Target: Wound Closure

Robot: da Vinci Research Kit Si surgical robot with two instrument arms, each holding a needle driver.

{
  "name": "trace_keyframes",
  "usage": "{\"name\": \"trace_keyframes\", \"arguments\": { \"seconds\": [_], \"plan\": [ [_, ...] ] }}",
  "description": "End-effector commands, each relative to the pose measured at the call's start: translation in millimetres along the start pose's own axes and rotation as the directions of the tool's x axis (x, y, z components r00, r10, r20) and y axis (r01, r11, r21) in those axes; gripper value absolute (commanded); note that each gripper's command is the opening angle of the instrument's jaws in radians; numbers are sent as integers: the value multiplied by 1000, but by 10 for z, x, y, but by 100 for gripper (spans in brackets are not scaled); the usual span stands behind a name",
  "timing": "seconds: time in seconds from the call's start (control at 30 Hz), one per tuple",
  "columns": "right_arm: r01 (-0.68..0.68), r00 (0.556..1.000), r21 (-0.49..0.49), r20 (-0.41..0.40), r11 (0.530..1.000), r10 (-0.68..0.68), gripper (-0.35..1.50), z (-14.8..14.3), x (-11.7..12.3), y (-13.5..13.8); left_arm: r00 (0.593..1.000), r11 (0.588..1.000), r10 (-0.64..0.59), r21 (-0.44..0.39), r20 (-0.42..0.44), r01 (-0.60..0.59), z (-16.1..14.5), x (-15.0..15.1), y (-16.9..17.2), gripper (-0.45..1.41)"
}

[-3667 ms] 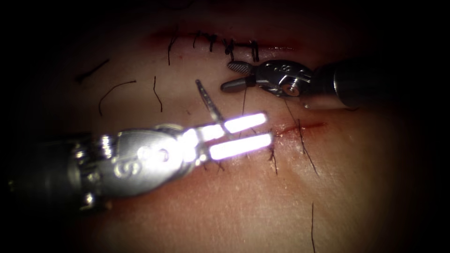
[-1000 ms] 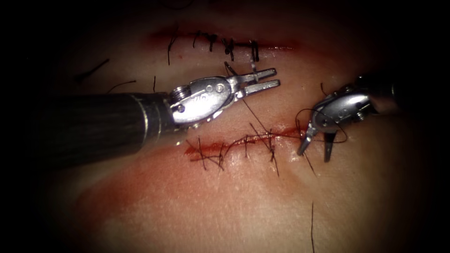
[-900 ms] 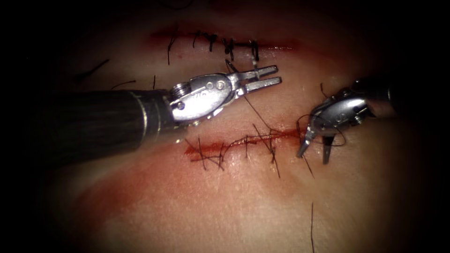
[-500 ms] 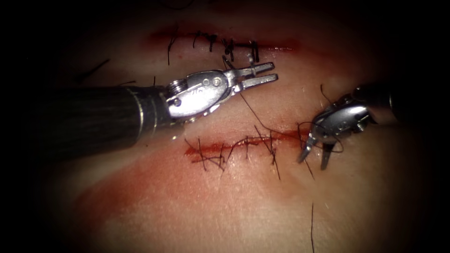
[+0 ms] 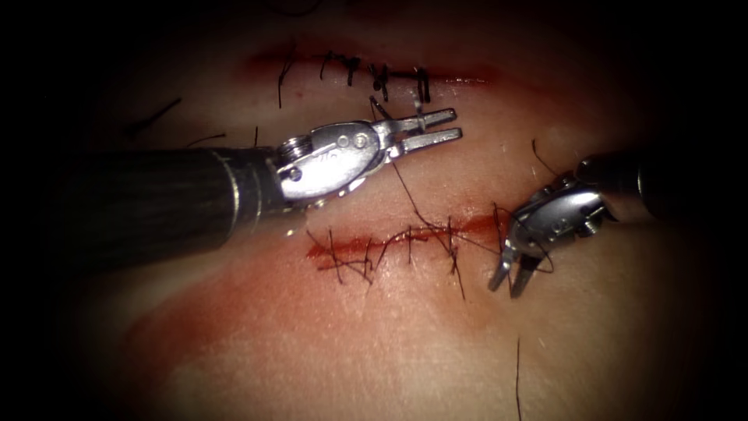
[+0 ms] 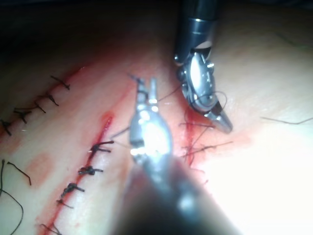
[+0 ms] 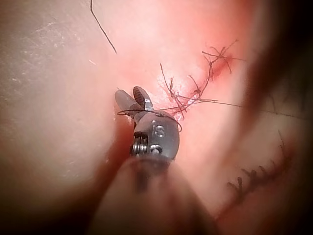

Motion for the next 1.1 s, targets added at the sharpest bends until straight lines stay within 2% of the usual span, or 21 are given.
{"name": "trace_keyframes", "arguments": {
  "seconds": [0.03, 0.2, 0.3, 0.37, 0.43, 0.5, 0.53, 0.67, 0.77, 0.8, 0.83, 0.93, 1.0, 1.03, 1.1],
  "plan": [
    [3, 1000, 11, 6, 1000, -3, -35, 7, -1, 2, 1000, 1000, 0, -1, -1, 0, 6, -6, 0, -45],
    [3, 1000, -17, 9, 1000, -3, -35, -3, -7, 0, 1000, 1000, 5, -3, 0, -5, 5, -9, 5, -45],
    [-123, 992, -129, -31, 984, 120, -35, -30, -18, 3, 1000, 1000, 22, -13, 1, -22, -3, -20, 24, -45],
    [-155, 988, -154, -46, 976, 149, -35, -36, -21, 2, 1000, 1000, 20, -15, 1, -20, -5, -23, 29, -45],
    [-205, 978, -207, -71, 957, 195, -35, -55, -30, -1, 1000, 1000, 9, -26, 8, -8, -11, -36, 48, -45],
    [-276, 961, -283, -80, 919, 264, -35, -77, -46, -5, 1000, 999, -7, -45, 27, 8, -22, -54, 76, -45],
    [-311, 950, -309, -111, 899, 291, -35, -83, -52, -6, 999, 999, -10, -53, 35, 12, -29, -62, 93, -45],
    [-381, 925, -342, -143, 859, 353, -35, -79, -65, -5, 998, 997, -29, -77, 56, 33, -45, -80, 139, -45],
    [-443, 896, -367, -169, 818, 410, -35, -75, -77, -4, 996, 993, -50, -101, 77, 57, -65, -96, 195, -45],
    [-443, 896, -367, -169, 818, 410, -35, -75, -77, -4, 996, 993, -50, -101, 77, 57, -65, -96, 195, -45],
    [-480, 876, -381, -175, 790, 448, -35, -72, -79, -2, 995, 992, -59, -111, 86, 68, -74, -101, 229, -45],
    [-536, 843, -395, -192, 746, 503, -35, -69, -80, -2, 994, 987, -66, -139, 92, 79, -87, -103, 294, -45],
    [-544, 837, -392, -194, 741, 512, -35, -69, -79, -2, 993, 986, -68, -144, 92, 81, -89, -102, 303, -45],
    [-558, 828, -384, -201, 736, 523, -35, -69, -79, -2, 993, 985, -72, -151, 92, 86, -92, -100, 320, -45],
    [-572, 818, -389, -208, 722, 536, -35, -69, -78, -2, 993, 984, -72, -159, 91, 86, -93, -99, 333, -45]
  ]
}}
